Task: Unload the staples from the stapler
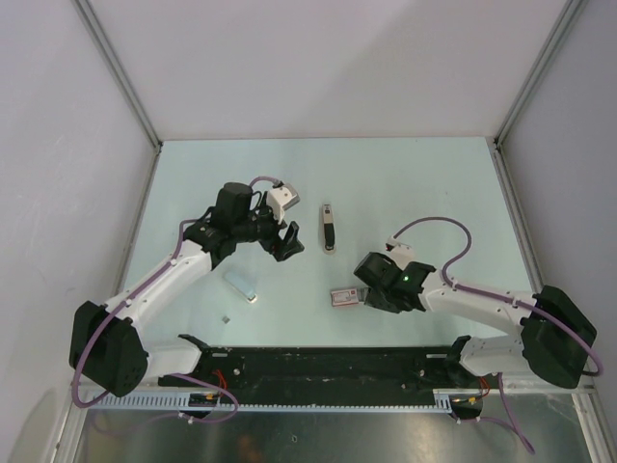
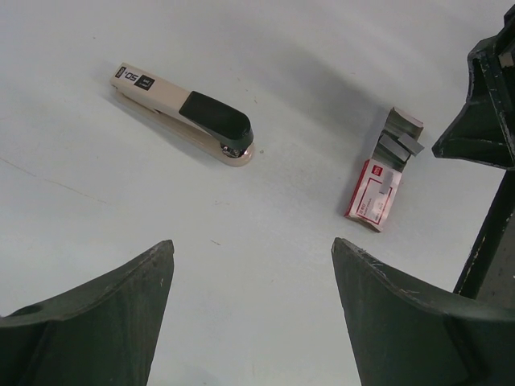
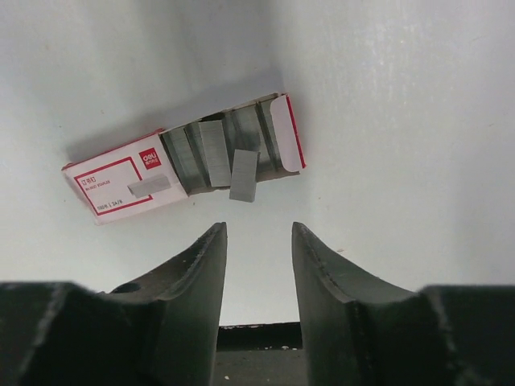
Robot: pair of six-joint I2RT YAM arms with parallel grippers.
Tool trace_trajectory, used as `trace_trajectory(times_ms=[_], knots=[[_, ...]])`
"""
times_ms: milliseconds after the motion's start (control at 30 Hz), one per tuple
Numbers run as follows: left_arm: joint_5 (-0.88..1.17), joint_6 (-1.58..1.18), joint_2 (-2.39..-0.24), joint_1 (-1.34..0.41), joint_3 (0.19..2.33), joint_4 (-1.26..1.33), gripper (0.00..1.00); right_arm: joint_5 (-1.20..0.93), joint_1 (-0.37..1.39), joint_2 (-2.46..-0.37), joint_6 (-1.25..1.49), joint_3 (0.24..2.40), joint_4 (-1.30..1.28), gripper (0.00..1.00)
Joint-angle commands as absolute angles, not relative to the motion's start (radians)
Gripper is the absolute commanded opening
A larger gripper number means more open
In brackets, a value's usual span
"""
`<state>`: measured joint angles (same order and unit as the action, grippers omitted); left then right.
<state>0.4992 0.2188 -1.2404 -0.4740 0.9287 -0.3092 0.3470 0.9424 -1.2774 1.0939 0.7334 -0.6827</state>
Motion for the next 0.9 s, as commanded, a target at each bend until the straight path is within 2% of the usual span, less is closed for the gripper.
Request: trace_trajectory(times_ms=[0,467,867], knots=[[0.535,0.281,-1.222,-0.480,0.926,-0.287,0.84,0.375,0.949,-1.270,1.075,0.771,-0.696,0.44],[0.530,0.287,-1.214,-0.480,0.921,-0.286,0.84,0.376,0.907,-1.399,1.034,0.820,-0.658,0.43],[0.529,0.297,-1.212,-0.480,0.912,-0.287,0.84,0.365,0.893,-1.435,1.021,0.826,-0.615,0.31]])
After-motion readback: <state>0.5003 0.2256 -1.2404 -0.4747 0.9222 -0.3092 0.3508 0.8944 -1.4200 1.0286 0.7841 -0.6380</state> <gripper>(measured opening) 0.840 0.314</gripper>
